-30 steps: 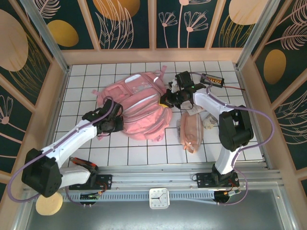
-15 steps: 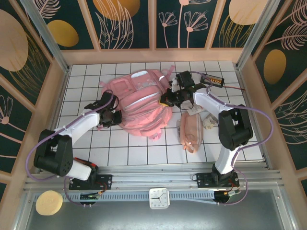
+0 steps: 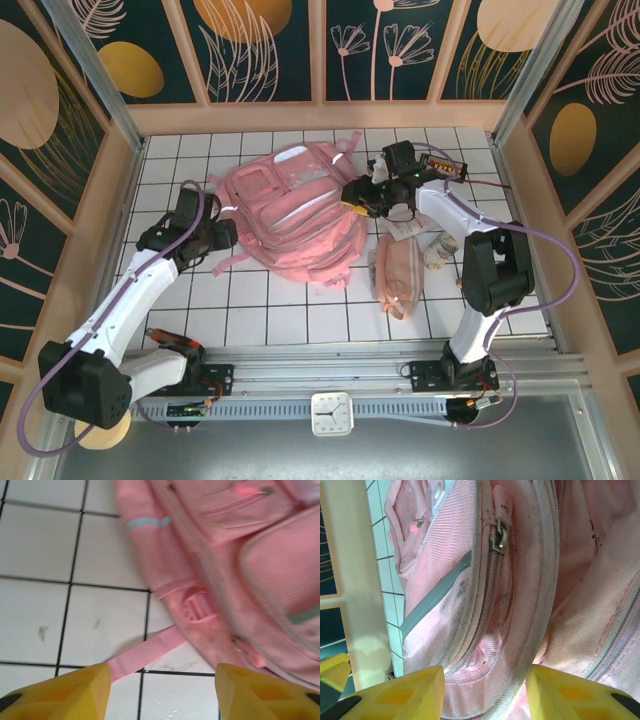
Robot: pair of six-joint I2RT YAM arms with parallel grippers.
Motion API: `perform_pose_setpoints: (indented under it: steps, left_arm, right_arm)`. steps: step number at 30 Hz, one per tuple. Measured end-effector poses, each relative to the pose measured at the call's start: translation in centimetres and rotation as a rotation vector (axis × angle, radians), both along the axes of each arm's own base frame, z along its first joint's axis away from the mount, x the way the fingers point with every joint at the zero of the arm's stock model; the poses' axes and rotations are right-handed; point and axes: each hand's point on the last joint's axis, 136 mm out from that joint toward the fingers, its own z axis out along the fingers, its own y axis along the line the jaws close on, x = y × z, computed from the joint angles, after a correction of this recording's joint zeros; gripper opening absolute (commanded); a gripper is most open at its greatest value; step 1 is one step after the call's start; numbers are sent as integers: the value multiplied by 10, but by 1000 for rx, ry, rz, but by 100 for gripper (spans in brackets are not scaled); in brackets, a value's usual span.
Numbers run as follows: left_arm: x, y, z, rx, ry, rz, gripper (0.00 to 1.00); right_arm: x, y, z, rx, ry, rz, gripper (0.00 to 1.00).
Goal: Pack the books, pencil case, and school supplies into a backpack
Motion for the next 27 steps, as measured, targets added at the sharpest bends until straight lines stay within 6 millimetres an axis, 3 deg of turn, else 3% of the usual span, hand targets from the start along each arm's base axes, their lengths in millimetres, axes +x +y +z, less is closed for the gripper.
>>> perform_pose_setpoints:
  steps: [5, 12, 16, 22, 27]
  left_arm:
    - [12, -49, 1, 19, -3, -173, 58]
    - [29, -87, 18, 18, -87, -321, 59]
    - [37, -114, 32, 15, -142, -420, 60]
    - [38, -155, 30, 30, -192, -568, 64]
    - [40, -181, 9, 66, -178, -656, 65]
  right_arm:
    - [1, 0, 3, 4, -1, -6, 48]
    - [5, 9, 13, 44, -8, -22, 48]
    - [11, 21, 32, 84, -40, -21, 46]
    - [23, 38, 47, 169, -54, -27, 9]
    - [33, 48, 56, 206, -42, -34, 0]
